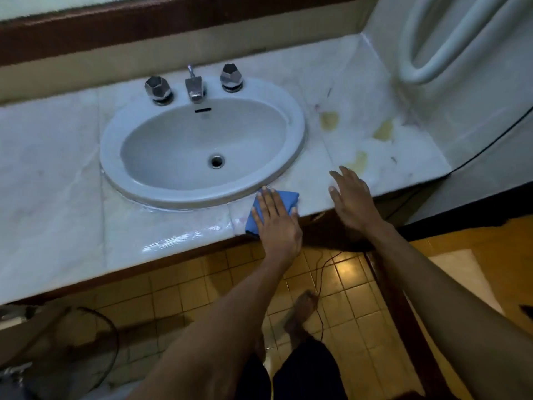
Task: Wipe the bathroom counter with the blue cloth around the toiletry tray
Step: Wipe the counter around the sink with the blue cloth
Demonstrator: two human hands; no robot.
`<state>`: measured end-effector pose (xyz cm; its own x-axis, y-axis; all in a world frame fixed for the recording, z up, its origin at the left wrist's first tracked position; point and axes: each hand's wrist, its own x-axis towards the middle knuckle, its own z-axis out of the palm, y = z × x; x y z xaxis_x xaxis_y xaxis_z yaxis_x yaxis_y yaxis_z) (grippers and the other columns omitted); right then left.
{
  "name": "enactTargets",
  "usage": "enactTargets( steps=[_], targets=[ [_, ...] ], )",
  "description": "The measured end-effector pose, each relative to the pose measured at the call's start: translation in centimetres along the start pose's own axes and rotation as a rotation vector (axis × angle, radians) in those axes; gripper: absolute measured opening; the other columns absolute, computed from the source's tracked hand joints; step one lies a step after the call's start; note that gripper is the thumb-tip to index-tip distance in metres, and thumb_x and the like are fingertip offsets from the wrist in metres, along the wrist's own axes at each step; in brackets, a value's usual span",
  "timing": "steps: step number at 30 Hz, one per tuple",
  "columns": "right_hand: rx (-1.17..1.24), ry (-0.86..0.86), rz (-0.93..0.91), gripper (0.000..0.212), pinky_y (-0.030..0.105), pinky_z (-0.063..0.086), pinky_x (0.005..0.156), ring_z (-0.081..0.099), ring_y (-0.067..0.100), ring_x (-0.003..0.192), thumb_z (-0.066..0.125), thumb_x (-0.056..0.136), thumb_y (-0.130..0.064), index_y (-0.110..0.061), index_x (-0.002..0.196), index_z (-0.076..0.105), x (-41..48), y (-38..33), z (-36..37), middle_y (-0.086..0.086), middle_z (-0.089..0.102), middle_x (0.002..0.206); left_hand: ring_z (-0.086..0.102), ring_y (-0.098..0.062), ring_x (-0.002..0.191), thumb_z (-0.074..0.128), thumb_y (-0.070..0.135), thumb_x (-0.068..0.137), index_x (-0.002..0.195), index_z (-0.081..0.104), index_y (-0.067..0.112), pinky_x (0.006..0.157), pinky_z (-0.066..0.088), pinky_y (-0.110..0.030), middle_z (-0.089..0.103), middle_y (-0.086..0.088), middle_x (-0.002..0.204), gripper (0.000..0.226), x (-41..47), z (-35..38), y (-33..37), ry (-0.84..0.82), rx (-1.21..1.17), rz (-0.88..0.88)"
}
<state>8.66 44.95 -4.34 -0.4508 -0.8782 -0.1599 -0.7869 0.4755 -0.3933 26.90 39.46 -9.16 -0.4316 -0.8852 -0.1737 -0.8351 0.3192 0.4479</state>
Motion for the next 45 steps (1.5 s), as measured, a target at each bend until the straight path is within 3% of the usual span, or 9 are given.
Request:
enactTargets(
  steps=[8, 15, 19, 24, 27, 31, 34, 39, 45],
  targets=[
    [0.109, 0.041, 0.218, 0.051, 0.046, 0.018, 0.121, 0.02, 0.031, 0.149, 0.035, 0.105, -0.035, -0.013, 0.151, 0.033, 0.5, 10.8, -3.1, 0.014, 0.022, 0.162, -0.011, -0.023, 0.154, 0.014, 0.044, 0.107, 0.159, -0.001, 0.01, 0.124, -0.009, -0.044, -0.006, -0.009, 0.168, 0.064, 5.6, 2.1, 5.8, -0.026, 0.083, 0.141],
    [0.147, 0.074, 0.249, 0.052, 0.043, 0.014, 0.122, 0.015, 0.031, 0.151, 0.037, 0.105, -0.03, -0.008, 0.152, 0.029, 3.0, 17.0, -5.9, 0.015, 0.016, 0.164, 0.004, -0.021, 0.155, 0.023, 0.032, 0.109, 0.158, 0.019, 0.007, 0.125, -0.001, -0.042, 0.012, -0.009, 0.168, 0.056, 11.6, 5.1, 15.5, 0.007, -0.136, 0.052],
    [0.123, 0.102, 0.218, 0.052, 0.043, 0.014, 0.122, 0.014, 0.032, 0.151, 0.038, 0.105, -0.028, -0.007, 0.152, 0.03, 4.7, 19.3, -6.7, 0.017, 0.014, 0.164, 0.001, -0.022, 0.156, 0.021, 0.041, 0.108, 0.159, 0.017, 0.011, 0.126, 0.004, -0.045, 0.009, -0.007, 0.168, 0.06, 10.7, 6.7, 17.6, -0.103, 0.067, 0.341],
    [0.055, 0.116, 0.204, 0.056, 0.046, 0.015, 0.122, 0.013, 0.034, 0.151, 0.038, 0.105, -0.032, -0.008, 0.154, 0.026, 6.1, 21.3, -6.5, 0.019, 0.013, 0.164, -0.002, -0.014, 0.155, 0.023, 0.044, 0.107, 0.16, 0.012, 0.016, 0.125, 0.011, -0.045, 0.005, 0.001, 0.168, 0.061, 9.5, 3.5, 10.7, -0.212, 0.266, 0.741],
    [-0.002, 0.131, 0.174, 0.057, 0.047, 0.014, 0.122, 0.01, 0.032, 0.152, 0.032, 0.105, -0.036, -0.011, 0.155, 0.022, 5.6, 21.7, -5.4, 0.016, 0.012, 0.164, -0.004, -0.012, 0.155, 0.024, 0.044, 0.108, 0.161, 0.011, 0.016, 0.126, 0.006, -0.043, 0.003, 0.001, 0.168, 0.061, 11.6, 2.9, 10.3, -0.161, 0.268, 0.585],
    [-0.003, 0.174, 0.205, 0.056, 0.048, 0.015, 0.122, 0.013, 0.031, 0.152, 0.029, 0.104, -0.036, -0.011, 0.154, 0.026, 5.7, 21.6, -4.4, 0.016, 0.016, 0.164, -0.001, -0.019, 0.155, 0.019, 0.046, 0.106, 0.16, 0.01, 0.012, 0.126, 0.001, -0.044, 0.004, -0.006, 0.169, 0.065, 11.9, 6.9, 17.7, -0.057, 0.183, 0.26],
    [0.001, 0.164, 0.201, 0.056, 0.046, 0.013, 0.121, 0.012, 0.029, 0.152, 0.028, 0.104, -0.036, -0.013, 0.155, 0.025, 5.8, 21.8, -4.3, 0.014, 0.015, 0.165, -0.007, -0.019, 0.155, 0.014, 0.048, 0.106, 0.16, 0.006, 0.014, 0.126, 0.0, -0.046, 0.0, -0.005, 0.169, 0.064, 9.3, 8.7, 20.8, -0.172, 0.202, 0.475],
    [0.042, 0.148, 0.134, 0.054, 0.044, 0.016, 0.121, 0.014, 0.027, 0.152, 0.028, 0.104, -0.035, -0.016, 0.154, 0.029, 5.3, 23.4, -5.3, 0.01, 0.017, 0.165, -0.007, -0.013, 0.155, 0.017, 0.046, 0.108, 0.161, 0.005, 0.019, 0.126, 0.003, -0.042, 0.001, 0.002, 0.169, 0.061, 10.1, 5.6, 14.5, -0.279, 0.301, 0.837],
    [0.068, 0.156, 0.144, 0.05, 0.045, 0.016, 0.122, 0.015, 0.028, 0.152, 0.034, 0.105, -0.029, -0.014, 0.152, 0.032, 3.7, 23.9, -6.1, 0.011, 0.02, 0.164, -0.005, -0.017, 0.155, 0.018, 0.044, 0.107, 0.16, 0.007, 0.012, 0.126, 0.002, -0.046, 0.002, -0.004, 0.169, 0.063, 14.2, 6.2, 17.9, -0.166, 0.22, 0.481]
  ],
)
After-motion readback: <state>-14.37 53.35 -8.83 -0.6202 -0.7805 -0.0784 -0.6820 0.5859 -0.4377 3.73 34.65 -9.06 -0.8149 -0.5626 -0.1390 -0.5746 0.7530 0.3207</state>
